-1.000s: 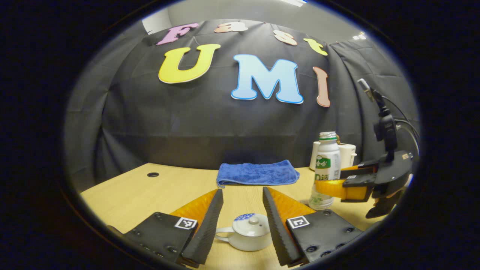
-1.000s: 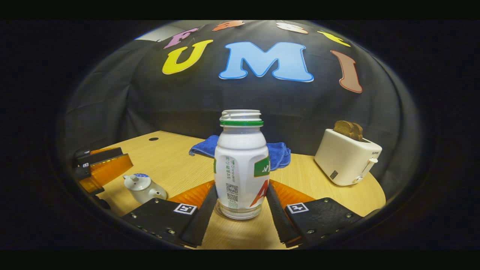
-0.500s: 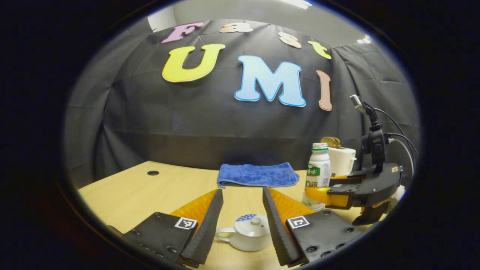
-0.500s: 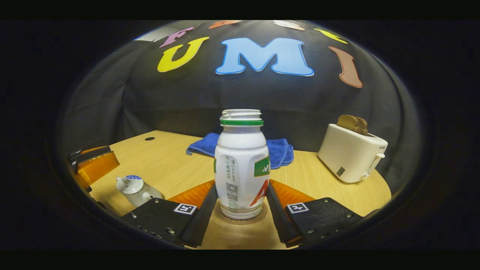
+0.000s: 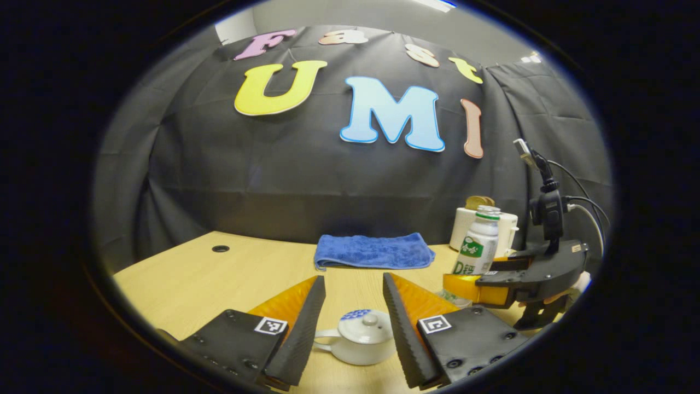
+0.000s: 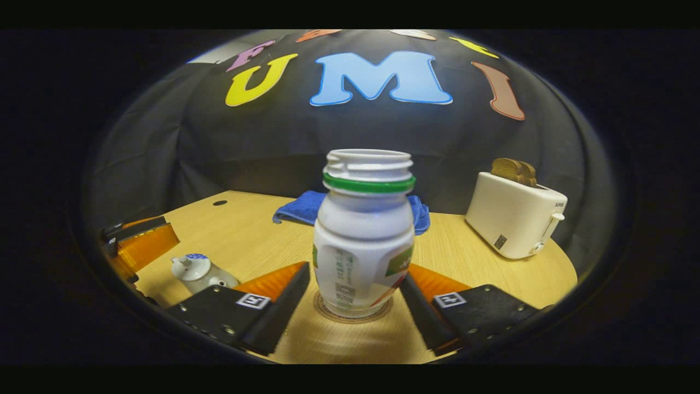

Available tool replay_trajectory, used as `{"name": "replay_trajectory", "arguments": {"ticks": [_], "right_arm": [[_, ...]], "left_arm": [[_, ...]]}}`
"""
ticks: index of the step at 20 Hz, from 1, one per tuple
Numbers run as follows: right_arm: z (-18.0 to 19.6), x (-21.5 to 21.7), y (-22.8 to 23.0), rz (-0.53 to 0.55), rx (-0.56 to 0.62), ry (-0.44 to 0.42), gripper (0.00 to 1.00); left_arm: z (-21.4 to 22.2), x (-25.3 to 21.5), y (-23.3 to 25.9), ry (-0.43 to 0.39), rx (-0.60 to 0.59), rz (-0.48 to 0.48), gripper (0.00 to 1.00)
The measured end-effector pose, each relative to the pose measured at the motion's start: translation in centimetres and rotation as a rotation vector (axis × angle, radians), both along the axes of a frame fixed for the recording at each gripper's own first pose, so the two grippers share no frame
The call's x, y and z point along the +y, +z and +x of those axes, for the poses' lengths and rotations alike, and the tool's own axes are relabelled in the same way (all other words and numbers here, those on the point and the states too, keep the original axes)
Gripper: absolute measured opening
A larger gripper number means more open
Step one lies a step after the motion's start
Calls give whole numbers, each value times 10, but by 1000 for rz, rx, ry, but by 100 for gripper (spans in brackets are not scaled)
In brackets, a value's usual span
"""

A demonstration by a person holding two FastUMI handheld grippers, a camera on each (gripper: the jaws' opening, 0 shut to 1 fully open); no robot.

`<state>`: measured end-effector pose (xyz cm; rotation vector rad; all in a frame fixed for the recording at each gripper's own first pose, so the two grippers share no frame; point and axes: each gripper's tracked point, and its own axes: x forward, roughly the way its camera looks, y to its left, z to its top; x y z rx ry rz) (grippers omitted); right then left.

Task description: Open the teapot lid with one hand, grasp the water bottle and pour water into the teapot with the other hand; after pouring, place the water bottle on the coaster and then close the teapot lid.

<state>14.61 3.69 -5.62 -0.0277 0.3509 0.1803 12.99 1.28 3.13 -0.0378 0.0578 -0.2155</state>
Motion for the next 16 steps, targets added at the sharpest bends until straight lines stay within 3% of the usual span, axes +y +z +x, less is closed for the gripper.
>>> {"name": "replay_trajectory", "arguments": {"ticks": [1, 7, 16], "right_arm": [[2, 0, 0, 0, -6, 1, 99], [-10, -3, 13, 11, -70, -3, 99], [-79, -16, 39, 28, -177, -62, 98]], "left_arm": [[0, 0, -1, -1, 3, 0, 77], [0, -2, -3, -7, 9, 1, 76], [-23, -16, 6, -28, 3, -22, 77]]}}
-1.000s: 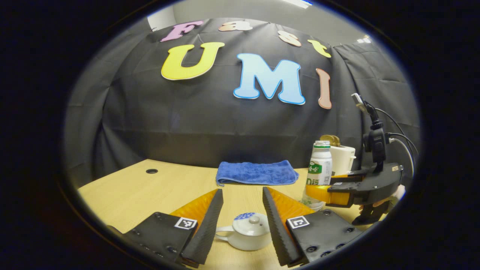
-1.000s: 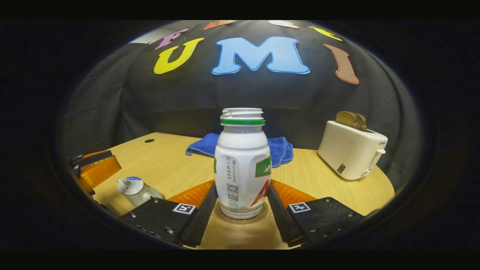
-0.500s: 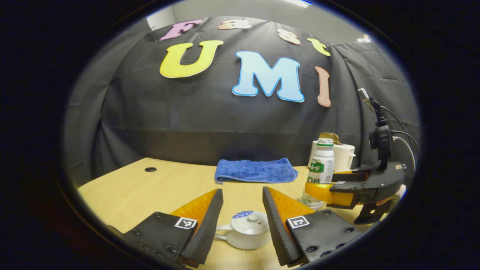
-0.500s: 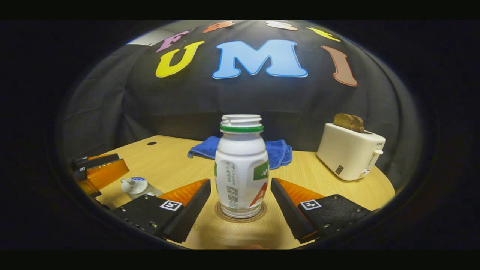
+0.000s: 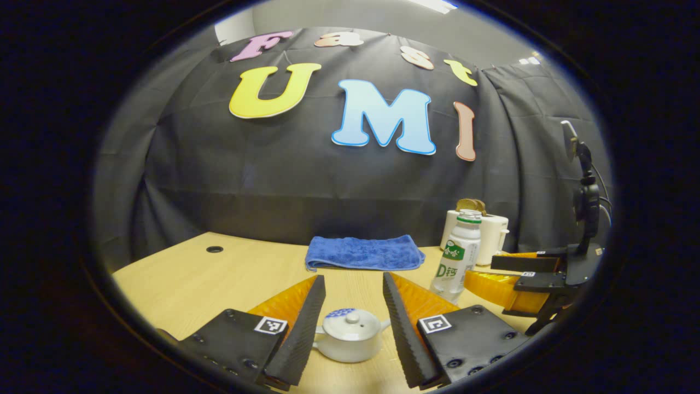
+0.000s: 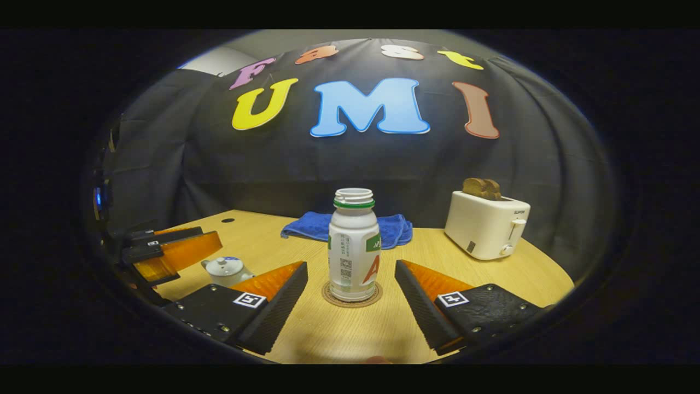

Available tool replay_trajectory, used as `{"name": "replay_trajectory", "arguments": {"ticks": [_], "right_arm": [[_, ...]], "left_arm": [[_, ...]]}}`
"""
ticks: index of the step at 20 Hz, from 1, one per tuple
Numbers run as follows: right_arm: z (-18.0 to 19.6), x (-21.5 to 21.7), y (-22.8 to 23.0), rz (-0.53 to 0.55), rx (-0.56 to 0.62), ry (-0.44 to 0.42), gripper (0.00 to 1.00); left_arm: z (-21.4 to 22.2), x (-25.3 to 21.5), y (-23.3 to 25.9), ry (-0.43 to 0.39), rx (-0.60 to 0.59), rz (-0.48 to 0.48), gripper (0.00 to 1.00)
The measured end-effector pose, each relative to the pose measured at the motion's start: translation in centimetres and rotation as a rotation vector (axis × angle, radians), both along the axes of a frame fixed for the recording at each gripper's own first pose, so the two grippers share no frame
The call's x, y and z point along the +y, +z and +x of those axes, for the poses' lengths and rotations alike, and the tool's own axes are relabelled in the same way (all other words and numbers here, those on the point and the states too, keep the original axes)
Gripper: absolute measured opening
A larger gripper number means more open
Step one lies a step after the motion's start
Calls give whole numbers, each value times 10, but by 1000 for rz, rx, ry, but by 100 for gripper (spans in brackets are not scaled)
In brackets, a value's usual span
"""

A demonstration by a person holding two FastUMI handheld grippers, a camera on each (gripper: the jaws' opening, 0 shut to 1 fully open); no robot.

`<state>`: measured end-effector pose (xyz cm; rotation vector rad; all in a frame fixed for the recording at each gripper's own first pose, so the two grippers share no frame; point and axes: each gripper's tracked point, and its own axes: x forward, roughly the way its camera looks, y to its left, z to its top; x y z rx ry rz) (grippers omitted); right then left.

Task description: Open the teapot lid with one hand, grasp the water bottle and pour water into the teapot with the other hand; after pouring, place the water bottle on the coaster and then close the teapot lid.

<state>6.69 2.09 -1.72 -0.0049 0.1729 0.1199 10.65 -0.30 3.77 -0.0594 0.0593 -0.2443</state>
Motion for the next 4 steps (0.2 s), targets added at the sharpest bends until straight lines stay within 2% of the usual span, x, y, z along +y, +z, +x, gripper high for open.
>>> {"name": "replay_trajectory", "arguments": {"ticks": [4], "right_arm": [[-41, -7, 26, 26, -80, -51, 98]], "left_arm": [[-37, -3, 9, 4, -7, -5, 77]]}}
